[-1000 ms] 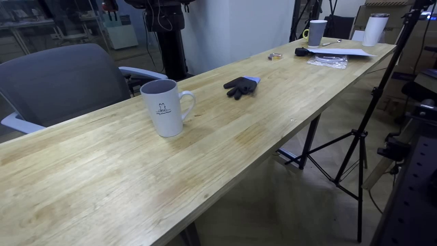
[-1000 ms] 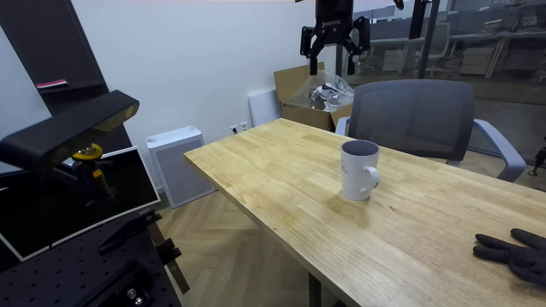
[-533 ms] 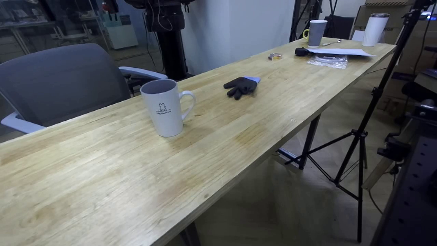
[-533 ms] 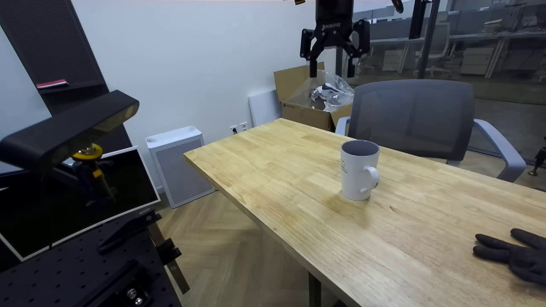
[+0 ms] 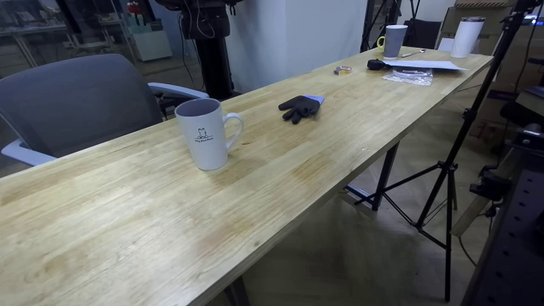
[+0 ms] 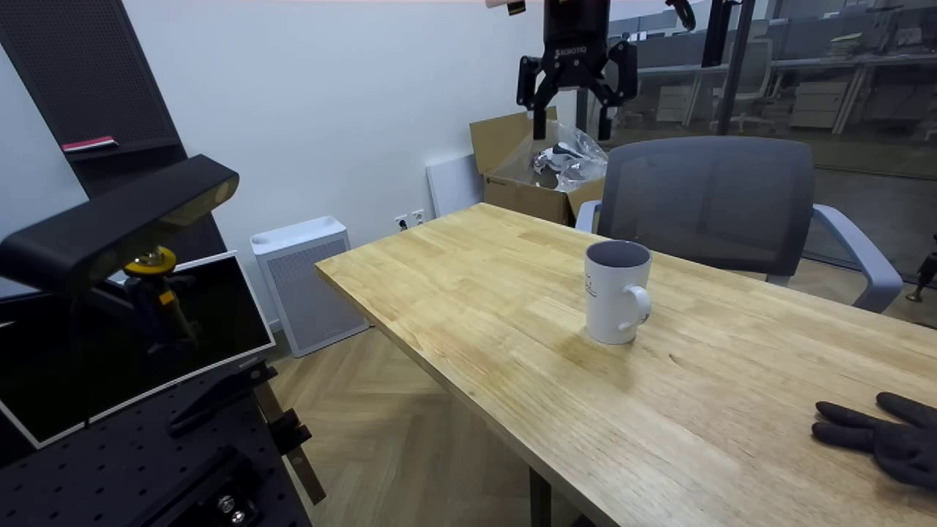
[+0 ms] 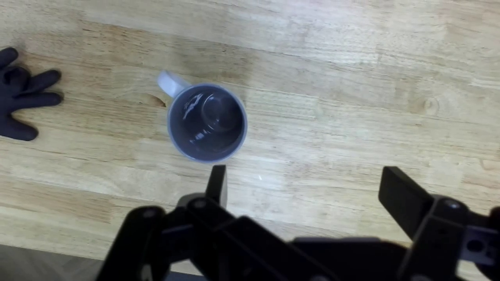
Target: Move the mug to the right
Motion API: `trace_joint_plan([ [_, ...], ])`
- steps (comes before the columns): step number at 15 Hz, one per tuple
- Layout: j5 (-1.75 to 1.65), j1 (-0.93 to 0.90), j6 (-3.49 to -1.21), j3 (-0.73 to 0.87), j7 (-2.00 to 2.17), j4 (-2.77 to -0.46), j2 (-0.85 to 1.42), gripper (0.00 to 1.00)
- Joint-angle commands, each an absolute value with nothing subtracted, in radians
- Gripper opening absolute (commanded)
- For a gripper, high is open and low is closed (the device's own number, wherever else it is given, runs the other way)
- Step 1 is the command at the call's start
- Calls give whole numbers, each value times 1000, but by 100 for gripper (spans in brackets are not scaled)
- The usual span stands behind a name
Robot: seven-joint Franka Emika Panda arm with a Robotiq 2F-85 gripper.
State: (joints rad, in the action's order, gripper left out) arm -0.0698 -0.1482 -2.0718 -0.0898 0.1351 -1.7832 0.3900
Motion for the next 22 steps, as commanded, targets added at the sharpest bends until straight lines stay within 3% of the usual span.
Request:
trace_joint_plan([
  [1, -62, -134, -2111, -73, 130, -1837, 375, 100],
  [15, -68, -111, -2381, -37, 136, -1953, 427, 100],
  [22, -62, -121, -2409, -37, 144, -1935, 479, 100],
])
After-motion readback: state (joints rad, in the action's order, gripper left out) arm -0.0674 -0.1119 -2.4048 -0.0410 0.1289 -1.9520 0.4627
